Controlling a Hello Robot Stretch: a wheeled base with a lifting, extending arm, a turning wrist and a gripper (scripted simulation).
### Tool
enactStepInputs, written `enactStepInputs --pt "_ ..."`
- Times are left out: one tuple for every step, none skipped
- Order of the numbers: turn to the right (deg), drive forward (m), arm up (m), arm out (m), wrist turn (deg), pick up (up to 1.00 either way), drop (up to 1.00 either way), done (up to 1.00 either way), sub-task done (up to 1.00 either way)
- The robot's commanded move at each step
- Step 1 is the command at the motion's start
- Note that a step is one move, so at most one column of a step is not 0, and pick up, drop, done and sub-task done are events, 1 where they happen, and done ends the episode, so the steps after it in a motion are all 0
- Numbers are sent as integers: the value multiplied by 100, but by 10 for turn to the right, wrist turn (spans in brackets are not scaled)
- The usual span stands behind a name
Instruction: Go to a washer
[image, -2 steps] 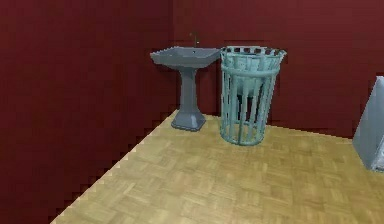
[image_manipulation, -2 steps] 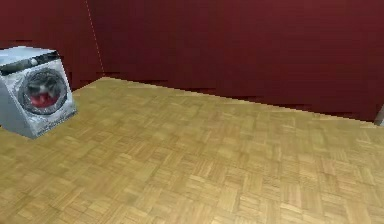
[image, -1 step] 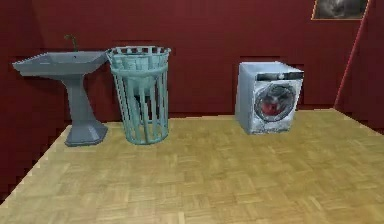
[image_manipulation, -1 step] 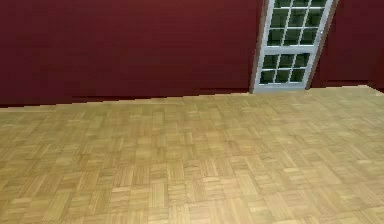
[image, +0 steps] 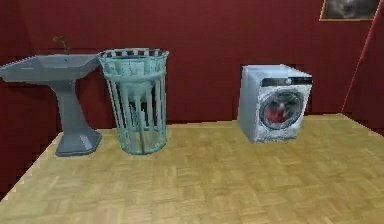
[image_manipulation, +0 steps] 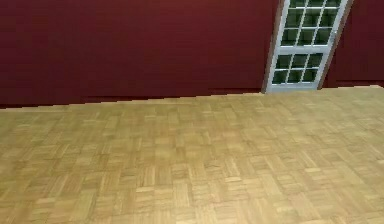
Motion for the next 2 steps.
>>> enactStepInputs --pt "60 0 0 0 0 0 0 0 0" --pt "0 100 0 0 0 0 0 0 0"
